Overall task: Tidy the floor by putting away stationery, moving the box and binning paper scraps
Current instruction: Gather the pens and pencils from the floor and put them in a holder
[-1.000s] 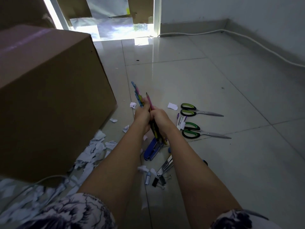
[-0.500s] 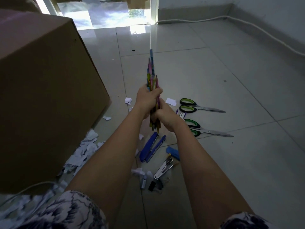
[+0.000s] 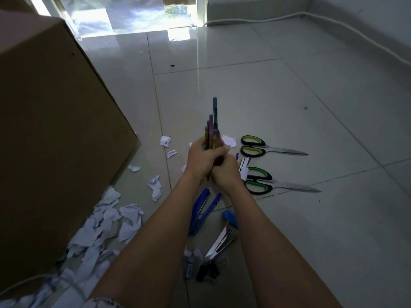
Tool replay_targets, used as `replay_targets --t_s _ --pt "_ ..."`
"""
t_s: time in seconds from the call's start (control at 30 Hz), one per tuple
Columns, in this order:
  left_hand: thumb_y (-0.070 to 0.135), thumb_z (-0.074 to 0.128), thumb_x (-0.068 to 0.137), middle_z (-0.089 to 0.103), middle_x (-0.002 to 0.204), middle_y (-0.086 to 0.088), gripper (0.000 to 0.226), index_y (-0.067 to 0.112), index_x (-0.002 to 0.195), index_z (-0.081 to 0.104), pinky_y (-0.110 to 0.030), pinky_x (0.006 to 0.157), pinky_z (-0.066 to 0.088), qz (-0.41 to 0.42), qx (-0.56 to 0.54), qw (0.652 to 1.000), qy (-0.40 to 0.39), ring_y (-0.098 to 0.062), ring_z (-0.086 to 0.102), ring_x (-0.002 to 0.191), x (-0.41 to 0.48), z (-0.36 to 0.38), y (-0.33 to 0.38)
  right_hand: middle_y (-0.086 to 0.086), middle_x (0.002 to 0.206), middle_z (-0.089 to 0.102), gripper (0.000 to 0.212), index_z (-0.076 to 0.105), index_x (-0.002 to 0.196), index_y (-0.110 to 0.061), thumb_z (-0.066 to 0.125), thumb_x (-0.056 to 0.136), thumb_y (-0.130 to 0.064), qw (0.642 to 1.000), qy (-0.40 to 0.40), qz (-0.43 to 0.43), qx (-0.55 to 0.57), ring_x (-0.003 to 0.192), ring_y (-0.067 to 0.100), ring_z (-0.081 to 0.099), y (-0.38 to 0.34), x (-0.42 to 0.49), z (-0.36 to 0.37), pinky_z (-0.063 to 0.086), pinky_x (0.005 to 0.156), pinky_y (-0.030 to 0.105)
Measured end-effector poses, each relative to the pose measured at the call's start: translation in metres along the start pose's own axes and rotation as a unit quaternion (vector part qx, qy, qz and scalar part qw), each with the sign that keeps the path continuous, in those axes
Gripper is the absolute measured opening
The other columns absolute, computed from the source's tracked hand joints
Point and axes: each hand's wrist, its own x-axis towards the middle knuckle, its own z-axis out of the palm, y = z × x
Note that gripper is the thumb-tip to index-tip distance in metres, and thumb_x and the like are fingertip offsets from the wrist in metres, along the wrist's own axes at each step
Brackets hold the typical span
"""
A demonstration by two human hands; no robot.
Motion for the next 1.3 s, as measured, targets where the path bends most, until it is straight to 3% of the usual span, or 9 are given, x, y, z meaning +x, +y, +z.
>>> replay_targets --t_s 0.3,0.53,0.67,0.77,0.87,0.97,1.07,1.17,1.3 --pt "-0.007 0.073 0.071 0.065 0.076 -0.001 0.022 0.012 0.078 0.064 -0.026 0.080 0.053 -0.026 0.005 1.000 -0.005 -0.010 0.062 0.073 0.000 -0.002 -0.012 0.008 0.090 0.067 0.024 0.066 0.105 -0.005 0.056 0.083 0.000 0.997 0.071 -0.005 0.025 0.087 0.022 0.064 0.013 0.000 0.013 0.053 0.071 0.033" --pt "-0.005 0.073 0.072 0.062 0.074 -0.002 0.019 0.011 0.079 0.063 -0.026 0.077 0.052 -0.018 0.040 0.999 -0.021 -0.012 0.060 0.074 -0.003 -0.003 -0.013 0.002 0.094 0.062 0.028 0.061 0.116 -0.007 0.052 0.090 -0.003 0.995 0.083 0.005 0.062 0.088 0.016 0.058 0.015 -0.004 0.018 0.051 0.073 0.027" --pt "0.003 0.074 0.074 0.065 0.080 -0.002 0.021 0.006 0.092 0.064 -0.029 0.082 0.052 -0.070 0.028 0.997 -0.027 -0.014 0.062 0.080 -0.011 -0.004 -0.023 0.008 0.099 0.066 0.030 0.060 0.119 -0.011 0.047 0.093 -0.005 0.996 0.067 0.021 0.051 0.094 0.026 0.062 0.023 -0.009 0.021 0.055 0.086 0.044" --pt "0.011 0.072 0.079 0.065 0.079 -0.005 0.017 0.003 0.093 0.066 -0.028 0.078 0.051 -0.054 0.031 0.998 -0.013 -0.016 0.062 0.080 -0.012 0.000 -0.013 0.007 0.098 0.066 0.035 0.056 0.126 -0.013 0.046 0.094 -0.006 0.997 0.067 -0.009 0.044 0.091 0.022 0.062 0.012 -0.010 0.018 0.056 0.078 0.034" --pt "0.016 0.071 0.080 0.064 0.077 -0.005 0.009 0.009 0.084 0.066 -0.030 0.076 0.054 -0.029 0.039 0.998 0.025 -0.016 0.062 0.077 -0.006 -0.001 0.006 0.003 0.081 0.059 0.026 0.058 0.117 0.000 0.044 0.094 -0.005 0.998 0.034 -0.016 -0.041 0.070 0.013 0.055 -0.012 -0.008 0.009 0.044 0.049 0.009" --pt "0.013 0.066 0.082 0.061 0.069 -0.002 0.011 0.015 0.074 0.059 -0.024 0.063 0.055 -0.019 0.035 0.994 0.106 -0.007 0.062 0.059 -0.004 -0.010 0.024 0.008 0.088 0.060 0.033 0.052 0.117 0.004 0.058 0.085 -0.003 0.992 -0.069 0.016 -0.102 0.081 0.023 0.060 -0.040 -0.011 -0.002 0.047 0.053 0.022" --pt "0.008 0.062 0.083 0.060 0.069 -0.005 0.005 0.008 0.083 0.058 -0.029 0.060 0.055 -0.057 0.040 0.981 0.179 -0.015 0.059 0.055 -0.008 -0.030 0.028 0.011 0.095 0.056 0.034 0.057 0.093 -0.001 0.078 0.073 -0.017 0.949 -0.153 0.073 -0.264 0.079 0.021 0.054 -0.054 -0.026 -0.009 0.048 0.066 0.032" --pt "0.009 0.066 0.069 0.066 0.080 -0.015 0.029 -0.003 0.094 0.059 -0.035 0.065 0.061 -0.152 0.132 0.963 0.179 -0.027 0.067 0.065 -0.017 -0.054 0.016 0.011 0.084 0.065 0.029 0.060 0.080 -0.005 0.081 0.072 -0.022 0.902 -0.232 0.146 -0.335 0.071 0.022 0.060 -0.046 -0.046 -0.005 0.052 0.067 0.032" --pt "0.007 0.064 0.078 0.055 0.079 -0.012 0.018 0.002 0.092 0.053 -0.033 0.069 0.054 -0.243 0.263 0.932 0.058 -0.025 0.061 0.077 -0.051 -0.071 -0.004 0.011 0.111 0.068 0.030 0.068 0.104 -0.003 0.072 0.083 -0.023 0.788 -0.361 0.271 -0.419 0.097 0.023 0.066 -0.020 -0.086 0.002 0.053 0.088 0.034"
